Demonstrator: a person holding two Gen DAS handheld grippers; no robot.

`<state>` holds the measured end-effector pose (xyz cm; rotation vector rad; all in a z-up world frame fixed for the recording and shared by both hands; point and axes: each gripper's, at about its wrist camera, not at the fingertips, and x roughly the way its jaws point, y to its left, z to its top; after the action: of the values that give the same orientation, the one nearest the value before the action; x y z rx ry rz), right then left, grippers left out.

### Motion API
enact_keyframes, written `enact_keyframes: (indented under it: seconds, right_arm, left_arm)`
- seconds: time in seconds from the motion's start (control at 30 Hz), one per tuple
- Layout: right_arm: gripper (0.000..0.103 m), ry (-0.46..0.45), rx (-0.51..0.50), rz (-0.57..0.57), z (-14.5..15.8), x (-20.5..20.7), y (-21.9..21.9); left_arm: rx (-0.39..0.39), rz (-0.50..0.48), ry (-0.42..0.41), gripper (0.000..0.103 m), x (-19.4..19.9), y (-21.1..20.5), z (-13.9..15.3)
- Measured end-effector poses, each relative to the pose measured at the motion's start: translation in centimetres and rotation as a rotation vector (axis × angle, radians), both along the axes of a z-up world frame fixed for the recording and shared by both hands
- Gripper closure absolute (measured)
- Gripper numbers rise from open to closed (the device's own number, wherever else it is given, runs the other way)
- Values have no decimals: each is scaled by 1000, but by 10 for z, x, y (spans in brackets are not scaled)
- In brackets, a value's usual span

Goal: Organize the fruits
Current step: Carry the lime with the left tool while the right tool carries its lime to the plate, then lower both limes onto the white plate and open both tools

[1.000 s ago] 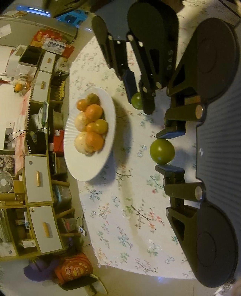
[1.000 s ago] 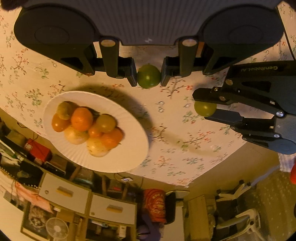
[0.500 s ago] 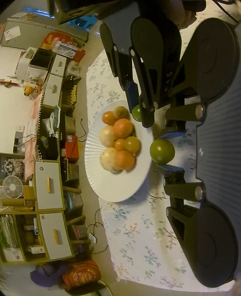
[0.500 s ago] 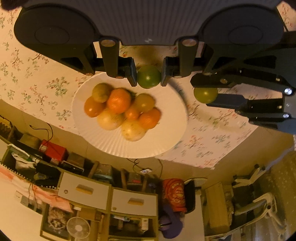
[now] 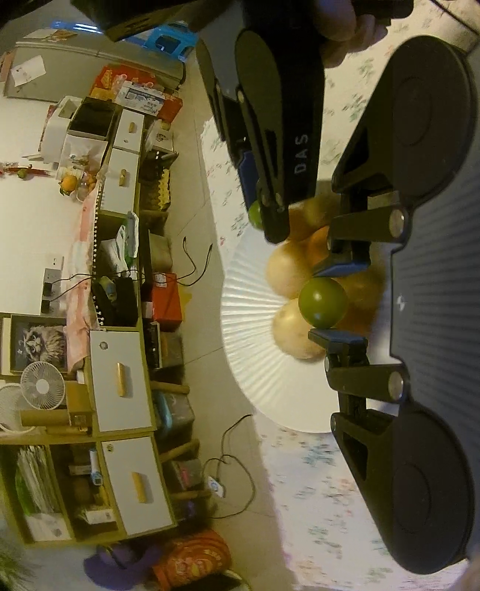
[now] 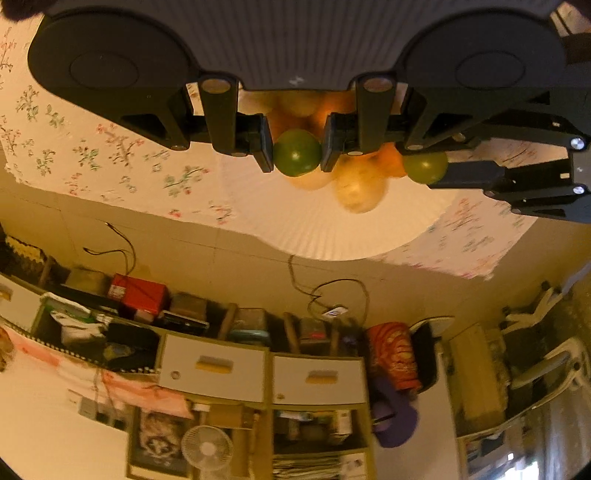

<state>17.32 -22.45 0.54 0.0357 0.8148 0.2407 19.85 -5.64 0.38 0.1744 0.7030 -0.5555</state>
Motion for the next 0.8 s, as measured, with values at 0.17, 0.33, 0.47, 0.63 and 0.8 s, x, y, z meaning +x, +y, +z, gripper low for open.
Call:
enact_keyframes:
  seconds: [0.17,0.33,0.47,0.63,0.8]
  right_arm:
    - [79,4,27,-26,-9,16,-11]
    - [79,-6,43,-17,-15,27,-15]
    - [79,-7,47,-10,-19,34,-14]
    - [79,-13,60,9,-25,38,-15]
    - [79,-14,73,29,-28,36,-19]
  left_arm:
    - [20,0,-23,82,27,-7,1]
    - [10,20,14,82,57,-9,-4]
    - [-11,6,63,82,70,-14,-11]
    - [-30,-11,104,82,78,-21,-19]
    - [-51,-14,152,82,85,-22,-26]
